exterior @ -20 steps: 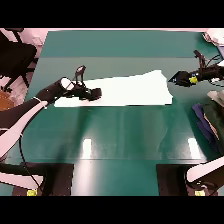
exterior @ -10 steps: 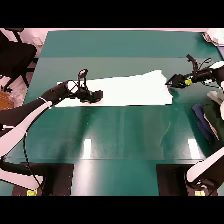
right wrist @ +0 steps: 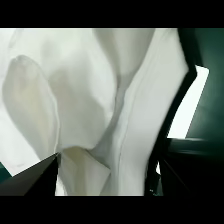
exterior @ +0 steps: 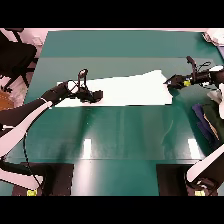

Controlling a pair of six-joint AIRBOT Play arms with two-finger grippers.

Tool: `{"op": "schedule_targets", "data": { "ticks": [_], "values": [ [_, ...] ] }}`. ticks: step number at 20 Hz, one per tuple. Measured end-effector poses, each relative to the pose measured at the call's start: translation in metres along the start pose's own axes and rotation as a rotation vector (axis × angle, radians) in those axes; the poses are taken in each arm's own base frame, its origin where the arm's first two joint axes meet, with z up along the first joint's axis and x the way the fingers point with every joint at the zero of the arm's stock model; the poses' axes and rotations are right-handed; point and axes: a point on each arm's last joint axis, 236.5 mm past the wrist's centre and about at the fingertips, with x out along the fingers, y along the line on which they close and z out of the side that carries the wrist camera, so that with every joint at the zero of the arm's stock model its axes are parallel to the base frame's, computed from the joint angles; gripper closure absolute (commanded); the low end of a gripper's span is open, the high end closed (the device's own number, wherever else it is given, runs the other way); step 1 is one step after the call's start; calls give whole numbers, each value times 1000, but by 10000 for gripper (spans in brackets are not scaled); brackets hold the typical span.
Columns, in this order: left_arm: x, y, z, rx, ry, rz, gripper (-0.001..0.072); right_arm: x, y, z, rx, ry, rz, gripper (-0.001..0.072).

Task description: Fold the shirts.

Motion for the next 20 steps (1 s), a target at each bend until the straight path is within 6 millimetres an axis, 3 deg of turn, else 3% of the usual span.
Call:
{"op": "schedule_targets", "data": {
  "ticks": [8,20],
  "values": [
    [0,0,-3,0,11,1,685,8,21,-13,1,1,142,-6],
    [0,0,-4,0,19,1,686,6,40,-6,-36,-40,233,-5]
  ]
}}
